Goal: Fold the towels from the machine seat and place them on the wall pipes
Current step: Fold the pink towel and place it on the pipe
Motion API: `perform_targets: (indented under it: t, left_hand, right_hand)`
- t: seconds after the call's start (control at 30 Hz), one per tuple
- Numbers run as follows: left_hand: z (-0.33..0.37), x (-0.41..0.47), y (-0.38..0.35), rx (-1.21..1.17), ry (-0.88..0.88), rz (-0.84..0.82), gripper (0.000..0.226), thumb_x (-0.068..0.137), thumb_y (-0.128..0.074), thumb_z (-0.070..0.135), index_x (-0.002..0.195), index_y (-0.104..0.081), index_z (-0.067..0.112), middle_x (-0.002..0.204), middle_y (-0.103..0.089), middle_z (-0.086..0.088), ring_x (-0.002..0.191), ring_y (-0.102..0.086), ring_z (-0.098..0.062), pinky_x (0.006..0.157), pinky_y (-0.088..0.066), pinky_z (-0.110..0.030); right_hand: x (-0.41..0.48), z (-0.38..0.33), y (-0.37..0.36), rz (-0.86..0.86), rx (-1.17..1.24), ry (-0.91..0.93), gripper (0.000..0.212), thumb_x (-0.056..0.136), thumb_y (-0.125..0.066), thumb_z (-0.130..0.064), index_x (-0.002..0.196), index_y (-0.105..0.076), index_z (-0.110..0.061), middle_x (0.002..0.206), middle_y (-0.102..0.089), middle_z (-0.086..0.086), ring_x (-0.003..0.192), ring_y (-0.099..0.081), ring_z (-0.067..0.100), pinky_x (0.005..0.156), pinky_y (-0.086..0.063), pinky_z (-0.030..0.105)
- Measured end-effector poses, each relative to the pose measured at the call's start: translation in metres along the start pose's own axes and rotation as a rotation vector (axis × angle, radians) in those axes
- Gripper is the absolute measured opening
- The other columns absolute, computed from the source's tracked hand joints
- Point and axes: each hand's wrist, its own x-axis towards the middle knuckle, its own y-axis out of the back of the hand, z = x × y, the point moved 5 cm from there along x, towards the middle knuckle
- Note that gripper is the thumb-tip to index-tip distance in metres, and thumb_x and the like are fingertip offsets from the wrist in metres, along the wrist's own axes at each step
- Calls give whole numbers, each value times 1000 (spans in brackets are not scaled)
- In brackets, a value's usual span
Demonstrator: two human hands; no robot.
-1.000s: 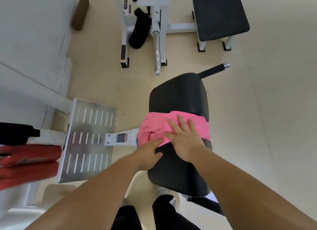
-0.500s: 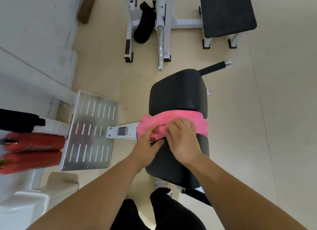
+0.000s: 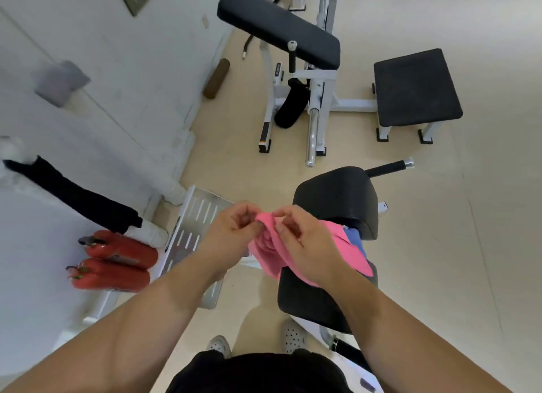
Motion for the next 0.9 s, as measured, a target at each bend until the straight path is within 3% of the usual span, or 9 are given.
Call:
perform_targets:
  t: [0.1,0.2,0.3,0.4,0.5,0.57,0.67,0.73,0.9]
  left_hand:
    - [29,-24,38,-37,-92,40,12,92,-62,-6,90,-69,4,78,-72,-12,73,-68,-22,74,-57,-32]
    - [46,-52,78,-48,-130,146,15,90,-63,-10,86,-70,3,74,-69,-11,69,-64,-19,67,-54,-25]
    - [54,-82,118,-53,-146,286,12,90,-62,-12,88,-69,-2,74,-67,-8,64,-63,-9,63,-51,-18]
    - [49,-107,161,-72,-119,407,12,96,-53,-13,93,-63,-6,71,-62,-12,38,-51,0,41,-37,-7]
    - [33,-128,205,0,-98,458,15,99,-59,2,87,-65,10,68,-67,-4,43,-56,-5,38,-38,-11]
    - [12,-135,235,109,-59,440,14,97,-66,14,84,-69,19,66,-66,-9,52,-60,-15,42,-44,-20]
    - [-31,-141,280,183,30,402,15,93,-70,24,81,-67,16,68,-56,-21,56,-53,-26,51,-45,-41]
    - [-63,-145,306,115,76,405,22,93,-70,25,77,-62,13,67,-51,-11,60,-46,-25,58,-38,-43]
    - [-140,-164,360,-23,181,406,21,96,-68,22,79,-58,14,71,-55,-9,64,-46,-26,62,-36,-41]
  right_hand:
    - [19,-36,-14,-84,-65,136,39,101,-56,-35,140,-56,-29,129,-52,-11,115,-52,4,100,-43,23]
    - [36,-78,-35,-245,-59,260,25,100,-58,-36,124,-66,-33,138,-52,-15,132,-43,5,110,-32,22]
    - [47,-117,-61,-334,-34,354,10,97,-64,-29,105,-70,-26,120,-64,-15,118,-54,6,102,-41,25]
    - [61,-148,-87,-280,-34,397,5,94,-69,-25,94,-69,-20,94,-68,-8,93,-62,11,84,-49,30]
    - [77,-177,-113,-213,-93,421,11,89,-74,-21,81,-68,-18,75,-65,-10,76,-58,7,68,-42,17]
    - [86,-200,-131,-214,-128,479,10,87,-76,-19,80,-69,-18,71,-63,-12,72,-57,3,65,-38,13]
    - [98,-227,-164,-254,-127,491,11,87,-75,-22,80,-67,-19,71,-63,-9,72,-57,2,64,-41,18]
    - [104,-239,-187,-236,-126,471,11,88,-74,-23,80,-67,-20,74,-65,-9,75,-59,4,66,-42,20]
    - [112,-267,-236,-100,-87,409,9,91,-70,-22,82,-68,-21,80,-67,-11,78,-58,-2,66,-39,9]
